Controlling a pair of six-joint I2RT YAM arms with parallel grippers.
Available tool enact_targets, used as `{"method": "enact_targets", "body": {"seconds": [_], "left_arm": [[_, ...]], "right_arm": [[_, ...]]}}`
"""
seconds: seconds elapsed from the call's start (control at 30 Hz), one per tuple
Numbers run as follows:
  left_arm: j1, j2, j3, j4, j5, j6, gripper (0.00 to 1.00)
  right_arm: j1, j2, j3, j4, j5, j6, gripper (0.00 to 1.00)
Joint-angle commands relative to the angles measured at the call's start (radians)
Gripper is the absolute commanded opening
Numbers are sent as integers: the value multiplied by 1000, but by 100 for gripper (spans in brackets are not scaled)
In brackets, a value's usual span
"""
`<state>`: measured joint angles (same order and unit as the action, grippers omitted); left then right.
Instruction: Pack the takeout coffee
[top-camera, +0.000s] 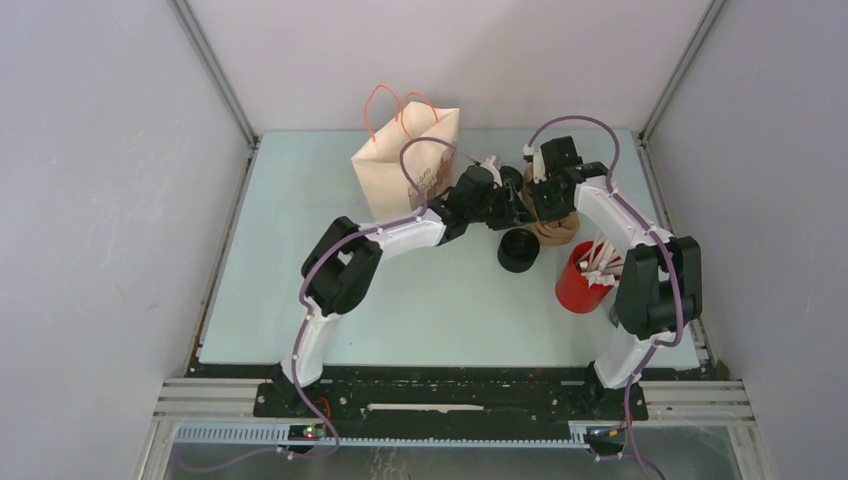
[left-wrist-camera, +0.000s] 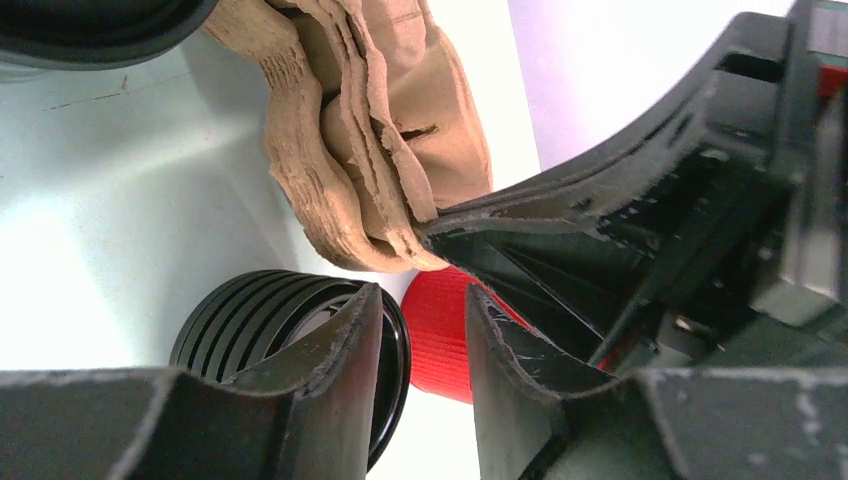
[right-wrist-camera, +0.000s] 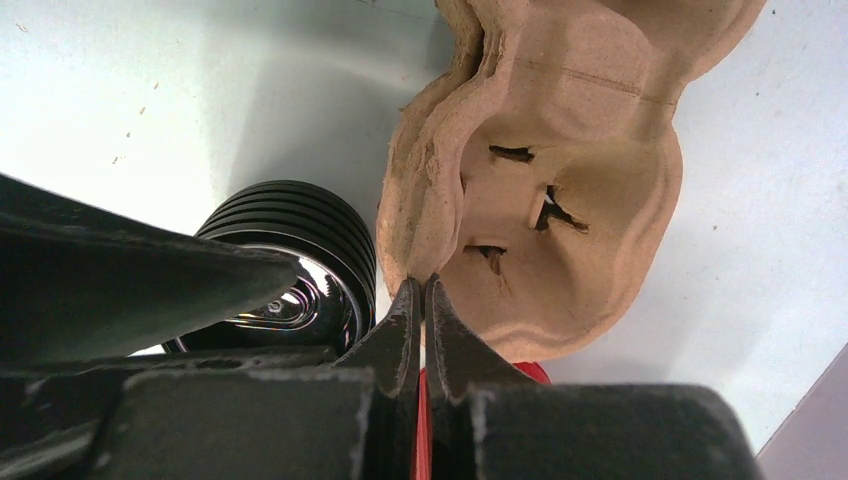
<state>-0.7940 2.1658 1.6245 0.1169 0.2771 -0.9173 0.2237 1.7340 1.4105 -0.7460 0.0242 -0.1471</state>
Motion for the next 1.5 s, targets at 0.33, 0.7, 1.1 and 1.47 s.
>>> {"method": "enact_targets", "body": {"seconds": [0.33, 0.7, 1.1, 1.47], "left_arm": [[-31, 99, 157, -51, -95, -36, 33], [-31, 144, 213, -106, -122, -40, 26], [-35, 208, 301, -287, -210, -38, 31], [-35, 205, 280, -339, -261, 7, 30]], "right_arm": [[-15, -80, -30, 43, -51, 23, 0], [-15, -92, -31, 43, -59, 21, 0], [18, -116, -41, 62, -33, 16, 0], [90, -249, -59, 139, 258, -38, 0]]}}
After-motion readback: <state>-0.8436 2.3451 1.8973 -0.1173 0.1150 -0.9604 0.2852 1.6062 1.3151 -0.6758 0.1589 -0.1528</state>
